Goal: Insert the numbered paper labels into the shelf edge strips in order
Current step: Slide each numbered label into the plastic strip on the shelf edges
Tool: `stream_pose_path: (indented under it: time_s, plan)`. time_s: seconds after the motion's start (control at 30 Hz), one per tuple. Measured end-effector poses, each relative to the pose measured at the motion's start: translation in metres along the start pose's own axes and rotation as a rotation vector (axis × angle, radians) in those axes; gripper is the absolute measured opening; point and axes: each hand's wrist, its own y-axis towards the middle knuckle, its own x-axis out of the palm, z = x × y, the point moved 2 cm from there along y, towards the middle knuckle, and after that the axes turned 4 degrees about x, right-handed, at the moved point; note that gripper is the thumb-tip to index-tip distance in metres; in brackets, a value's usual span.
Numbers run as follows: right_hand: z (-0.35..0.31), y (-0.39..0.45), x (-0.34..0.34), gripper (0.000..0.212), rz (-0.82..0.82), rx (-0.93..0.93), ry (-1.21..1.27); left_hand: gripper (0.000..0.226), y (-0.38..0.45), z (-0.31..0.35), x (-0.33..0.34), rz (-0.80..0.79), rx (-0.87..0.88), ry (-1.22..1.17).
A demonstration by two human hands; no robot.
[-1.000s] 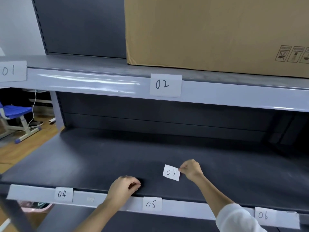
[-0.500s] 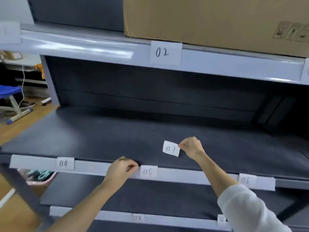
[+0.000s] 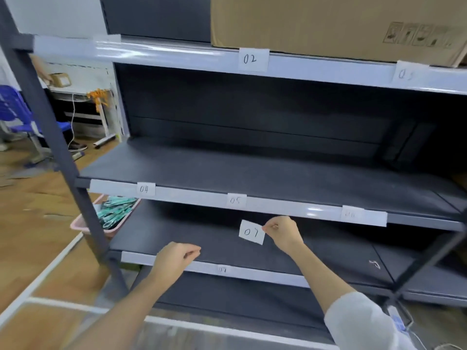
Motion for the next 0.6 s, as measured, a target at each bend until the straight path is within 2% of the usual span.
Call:
stream_pose_path:
  time_s: [0.3,0.6]
  plan:
    - [-0.031,-0.050,0.035,0.023,-0.030,0.031,0.011,0.017,-0.027,-0.023,-0.041,0.003,-0.001,-0.005]
    - [-0.082,-0.041,0.091,0.027,-0.036,0.095,0.050,0.015,-0.014,-0.082,-0.081,-0.039,0.033,-0.029]
